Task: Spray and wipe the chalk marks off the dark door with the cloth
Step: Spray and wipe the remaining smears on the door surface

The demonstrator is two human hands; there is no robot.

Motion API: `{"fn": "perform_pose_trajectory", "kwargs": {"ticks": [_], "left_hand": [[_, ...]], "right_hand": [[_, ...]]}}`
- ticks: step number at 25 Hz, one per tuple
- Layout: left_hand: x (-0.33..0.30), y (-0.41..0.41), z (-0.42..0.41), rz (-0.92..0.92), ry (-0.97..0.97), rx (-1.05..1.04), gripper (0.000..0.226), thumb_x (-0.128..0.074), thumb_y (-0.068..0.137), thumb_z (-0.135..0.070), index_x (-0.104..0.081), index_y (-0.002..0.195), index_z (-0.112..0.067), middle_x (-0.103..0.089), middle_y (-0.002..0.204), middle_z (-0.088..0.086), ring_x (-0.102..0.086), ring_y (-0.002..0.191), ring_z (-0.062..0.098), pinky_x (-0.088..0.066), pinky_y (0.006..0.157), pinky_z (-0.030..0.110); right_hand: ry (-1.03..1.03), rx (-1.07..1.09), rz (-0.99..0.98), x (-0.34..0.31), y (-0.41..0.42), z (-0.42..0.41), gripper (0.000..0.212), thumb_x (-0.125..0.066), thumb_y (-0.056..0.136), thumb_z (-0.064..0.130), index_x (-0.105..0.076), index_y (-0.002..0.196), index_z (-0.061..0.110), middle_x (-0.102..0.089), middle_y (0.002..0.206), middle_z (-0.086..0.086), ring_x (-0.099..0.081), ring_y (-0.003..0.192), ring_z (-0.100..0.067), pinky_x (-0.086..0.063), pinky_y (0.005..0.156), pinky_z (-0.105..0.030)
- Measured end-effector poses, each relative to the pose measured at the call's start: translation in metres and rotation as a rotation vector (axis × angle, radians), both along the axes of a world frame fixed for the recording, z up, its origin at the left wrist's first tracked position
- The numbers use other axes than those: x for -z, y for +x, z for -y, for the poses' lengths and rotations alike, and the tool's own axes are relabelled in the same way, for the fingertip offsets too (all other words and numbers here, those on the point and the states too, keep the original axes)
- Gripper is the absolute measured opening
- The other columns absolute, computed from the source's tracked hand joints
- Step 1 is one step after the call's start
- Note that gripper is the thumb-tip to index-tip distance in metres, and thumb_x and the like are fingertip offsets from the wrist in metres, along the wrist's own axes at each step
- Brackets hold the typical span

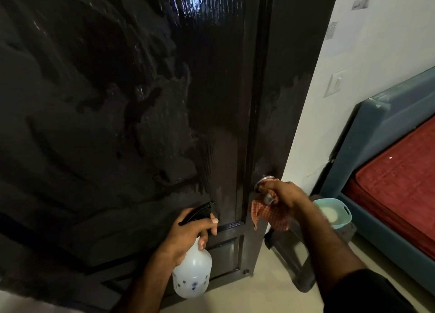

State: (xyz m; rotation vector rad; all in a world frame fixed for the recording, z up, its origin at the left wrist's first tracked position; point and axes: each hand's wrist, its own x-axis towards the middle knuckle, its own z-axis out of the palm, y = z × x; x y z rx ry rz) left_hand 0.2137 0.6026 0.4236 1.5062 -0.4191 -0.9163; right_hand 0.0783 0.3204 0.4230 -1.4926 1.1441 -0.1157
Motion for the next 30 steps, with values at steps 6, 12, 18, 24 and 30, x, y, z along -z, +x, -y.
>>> {"fn": "perform_pose_trajectory", "kwargs": {"ticks": [6,12,18,24,30], "left_hand": [[0.001,0.005,0.005,-0.017,-0.016,0.042,0.024,-0.077,0.089,-0.006,-0.066,0.106,0.007,-0.07,0.083,0.023,-0.044,0.048,0.023,-0.045,0.05,0.031],[-0.001,0.024,-0.004,-0.011,0.023,0.08,0.027,-0.079,0.088,-0.006,-0.067,0.11,0.004,-0.071,0.082,0.022,-0.045,0.047,0.021,-0.043,0.05,0.031],[-0.006,0.029,0.0,0.0,0.019,0.104,0.028,-0.08,0.088,-0.008,-0.067,0.111,0.003,-0.073,0.084,0.022,-0.045,0.048,0.021,-0.045,0.05,0.031],[-0.004,0.017,0.002,0.002,0.046,0.047,0.031,-0.082,0.088,-0.009,-0.067,0.112,0.002,-0.072,0.086,0.023,-0.046,0.048,0.021,-0.045,0.051,0.032],[-0.009,0.008,0.005,0.015,0.051,0.009,0.035,-0.082,0.076,-0.022,-0.069,0.1,0.001,-0.069,0.085,0.024,-0.045,0.048,0.022,-0.042,0.051,0.031]], "right_hand": [[-1.043,-0.02,-0.374,0.022,0.024,-0.068,0.04,-0.068,0.099,0.033,-0.054,0.131,0.013,-0.065,0.125,-0.012,-0.066,0.109,-0.032,-0.058,0.095,-0.046],[-1.3,-0.094,-0.395,0.049,0.005,-0.075,0.056,-0.067,0.097,0.032,-0.047,0.145,0.012,-0.058,0.141,-0.016,-0.057,0.128,-0.036,-0.048,0.109,-0.052],[-0.551,0.104,-0.255,-0.003,0.023,-0.028,0.035,-0.074,0.092,0.048,-0.065,0.099,0.015,-0.069,0.093,-0.006,-0.061,0.075,-0.018,-0.049,0.075,-0.033],[0.827,0.18,0.724,0.043,0.007,-0.01,0.05,-0.068,0.09,0.04,-0.07,0.119,-0.001,-0.066,0.12,-0.027,-0.065,0.112,-0.041,-0.045,0.114,-0.052],[1.078,0.293,0.938,0.059,0.009,-0.028,0.072,-0.07,0.09,0.047,-0.061,0.145,0.002,-0.061,0.142,-0.025,-0.064,0.124,-0.041,-0.042,0.118,-0.056]]}}
